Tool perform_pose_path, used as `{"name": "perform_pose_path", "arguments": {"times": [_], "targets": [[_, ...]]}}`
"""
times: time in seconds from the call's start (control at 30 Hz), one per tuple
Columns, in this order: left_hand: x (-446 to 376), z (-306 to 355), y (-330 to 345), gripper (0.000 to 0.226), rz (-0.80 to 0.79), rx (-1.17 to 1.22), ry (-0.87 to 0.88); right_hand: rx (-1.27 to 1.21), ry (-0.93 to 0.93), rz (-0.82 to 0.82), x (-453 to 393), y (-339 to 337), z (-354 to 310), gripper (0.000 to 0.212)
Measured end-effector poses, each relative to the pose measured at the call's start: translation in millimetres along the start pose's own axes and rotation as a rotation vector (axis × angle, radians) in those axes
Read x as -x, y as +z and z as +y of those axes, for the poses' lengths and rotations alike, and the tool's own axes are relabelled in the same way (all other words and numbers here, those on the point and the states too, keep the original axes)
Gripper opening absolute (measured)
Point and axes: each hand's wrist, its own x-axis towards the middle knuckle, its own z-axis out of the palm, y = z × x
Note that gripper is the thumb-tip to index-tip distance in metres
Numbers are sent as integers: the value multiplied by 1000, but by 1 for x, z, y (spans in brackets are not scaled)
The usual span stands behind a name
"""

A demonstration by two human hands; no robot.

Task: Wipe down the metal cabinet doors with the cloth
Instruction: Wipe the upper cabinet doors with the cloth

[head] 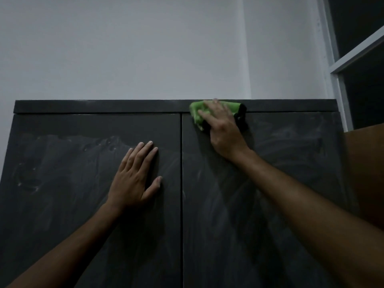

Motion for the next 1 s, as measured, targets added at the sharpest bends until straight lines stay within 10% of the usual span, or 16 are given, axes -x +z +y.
{"name": "perform_pose_path", "arguments": {"times": [0.1, 0.33, 0.5, 0.7, 0.87, 1.0], "targets": [[0, 0, 0, 82, -7, -6, -2, 5, -255, -101, 27, -10, 20, 46], [-1, 0, 1, 82, -5, -13, -7, 49, 90, 210, -1, -25, 28, 47], [0, -1, 0, 81, 4, -8, 4, 104, -214, 83, 46, -17, 41, 47], [0, 1, -1, 81, 5, -14, -8, 223, 208, 246, 14, -44, 61, 46], [-1, 1, -2, 82, 3, -18, -4, 173, -142, 95, 62, -31, 66, 39], [-1, 3, -2, 83, -4, -18, -12, 224, 228, 198, 51, -71, 115, 48]]}}
